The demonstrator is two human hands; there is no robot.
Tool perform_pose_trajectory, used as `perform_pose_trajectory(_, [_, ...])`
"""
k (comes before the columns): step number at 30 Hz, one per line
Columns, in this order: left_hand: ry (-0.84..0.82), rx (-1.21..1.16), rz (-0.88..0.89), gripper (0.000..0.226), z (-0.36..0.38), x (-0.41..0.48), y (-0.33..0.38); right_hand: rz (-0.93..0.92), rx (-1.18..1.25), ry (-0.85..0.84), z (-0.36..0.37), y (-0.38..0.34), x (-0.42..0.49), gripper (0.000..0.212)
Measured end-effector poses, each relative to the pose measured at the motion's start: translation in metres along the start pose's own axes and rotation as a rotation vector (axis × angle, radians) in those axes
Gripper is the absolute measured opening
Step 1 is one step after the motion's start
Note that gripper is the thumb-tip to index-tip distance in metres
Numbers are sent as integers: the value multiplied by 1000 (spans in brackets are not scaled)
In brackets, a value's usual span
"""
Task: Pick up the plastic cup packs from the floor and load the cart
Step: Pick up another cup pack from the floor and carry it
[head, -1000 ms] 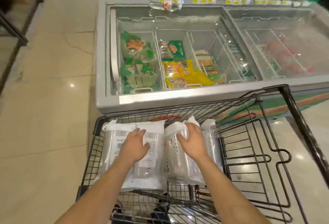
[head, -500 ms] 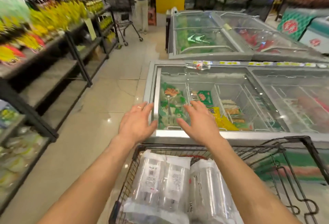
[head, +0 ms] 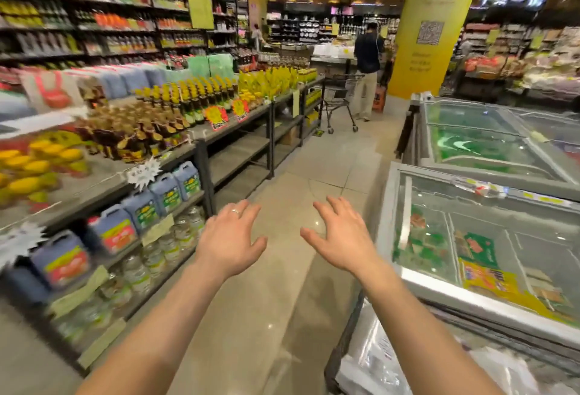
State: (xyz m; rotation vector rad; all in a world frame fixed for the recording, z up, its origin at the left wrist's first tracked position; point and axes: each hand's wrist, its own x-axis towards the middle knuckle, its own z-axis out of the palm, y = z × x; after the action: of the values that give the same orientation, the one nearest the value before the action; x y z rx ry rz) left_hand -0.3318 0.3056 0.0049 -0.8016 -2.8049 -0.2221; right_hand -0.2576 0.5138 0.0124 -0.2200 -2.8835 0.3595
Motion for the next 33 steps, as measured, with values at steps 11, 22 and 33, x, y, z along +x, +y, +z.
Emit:
perform_pose_trajectory(11, [21, 115, -670, 88, -85, -232, -285, -631, 33, -172, 105, -359, 32, 74])
perform_pose_trajectory(22, [-25, 258, -1090, 76, -100, -378, -500, -1057, 31, -290, 230, -638, 52, 71])
perform_pose_trajectory(33, [-33, 275, -1332, 82, -117, -404, -757, -1252, 86, -434, 330, -922, 152, 73])
